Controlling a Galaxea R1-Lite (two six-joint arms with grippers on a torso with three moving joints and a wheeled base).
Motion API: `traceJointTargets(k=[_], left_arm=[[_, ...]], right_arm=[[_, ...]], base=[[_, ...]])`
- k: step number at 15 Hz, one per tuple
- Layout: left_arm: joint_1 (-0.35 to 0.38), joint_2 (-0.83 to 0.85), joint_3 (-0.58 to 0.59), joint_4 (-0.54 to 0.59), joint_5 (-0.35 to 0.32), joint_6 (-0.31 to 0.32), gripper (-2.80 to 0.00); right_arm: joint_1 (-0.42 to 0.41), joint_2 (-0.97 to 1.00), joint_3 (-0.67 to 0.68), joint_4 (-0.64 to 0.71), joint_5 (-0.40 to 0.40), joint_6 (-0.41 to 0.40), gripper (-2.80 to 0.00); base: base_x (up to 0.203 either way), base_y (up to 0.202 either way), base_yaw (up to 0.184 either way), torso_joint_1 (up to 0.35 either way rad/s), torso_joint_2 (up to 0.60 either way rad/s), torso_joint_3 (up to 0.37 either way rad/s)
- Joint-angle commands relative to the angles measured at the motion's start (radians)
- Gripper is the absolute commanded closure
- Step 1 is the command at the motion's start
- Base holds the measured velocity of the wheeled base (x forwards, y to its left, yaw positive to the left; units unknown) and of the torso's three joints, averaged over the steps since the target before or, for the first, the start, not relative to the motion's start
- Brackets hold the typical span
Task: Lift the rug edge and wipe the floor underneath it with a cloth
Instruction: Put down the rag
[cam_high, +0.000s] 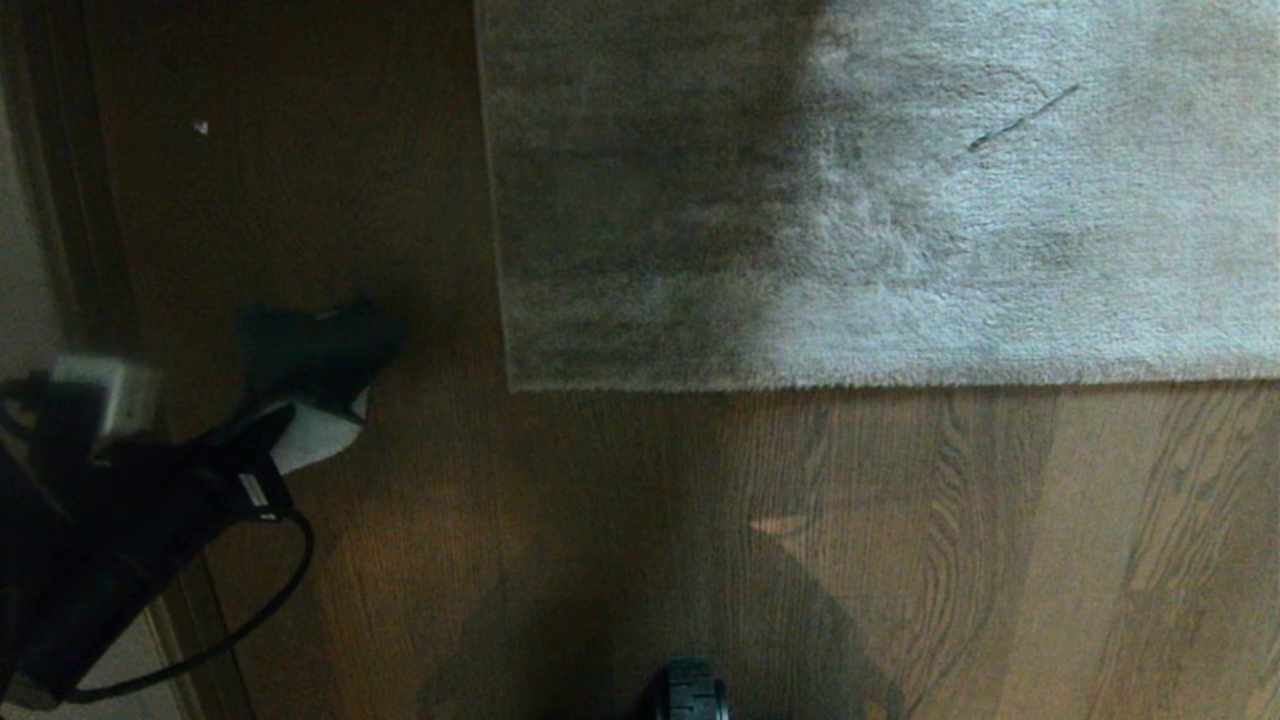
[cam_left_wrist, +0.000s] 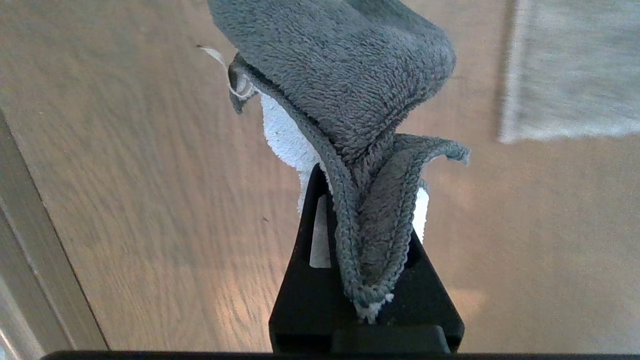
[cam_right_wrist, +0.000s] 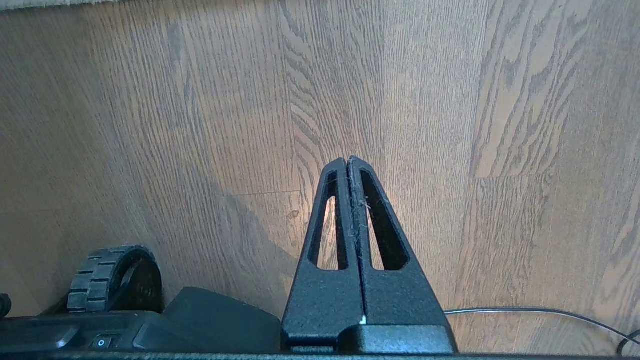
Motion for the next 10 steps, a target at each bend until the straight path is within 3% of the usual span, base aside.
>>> traceJointTargets(k=[1, 6, 10], left_arm=[[0.034, 0.127, -0.012, -0.087, 0.0, -0.004, 0.0], [0.067, 0.232, -0.184, -0.18, -0.002, -0.008, 0.0], [0.098, 0.267, -0.231, -0.188, -0.041, 0.001, 0.0]], right_arm=[[0.0, 0.002, 0.0, 0.0, 0.0, 0.001, 0.0], [0.0, 0.002, 0.0, -0.001, 0.0, 0.001, 0.0], [0.0, 0.002, 0.0, 0.0, 0.0, 0.001, 0.0]], base=[[0.0, 0.0, 0.0, 0.0, 0.0, 0.0], [0.0, 0.0, 0.0, 0.0, 0.0, 0.0], [0.0, 0.0, 0.0, 0.0, 0.0, 0.0]])
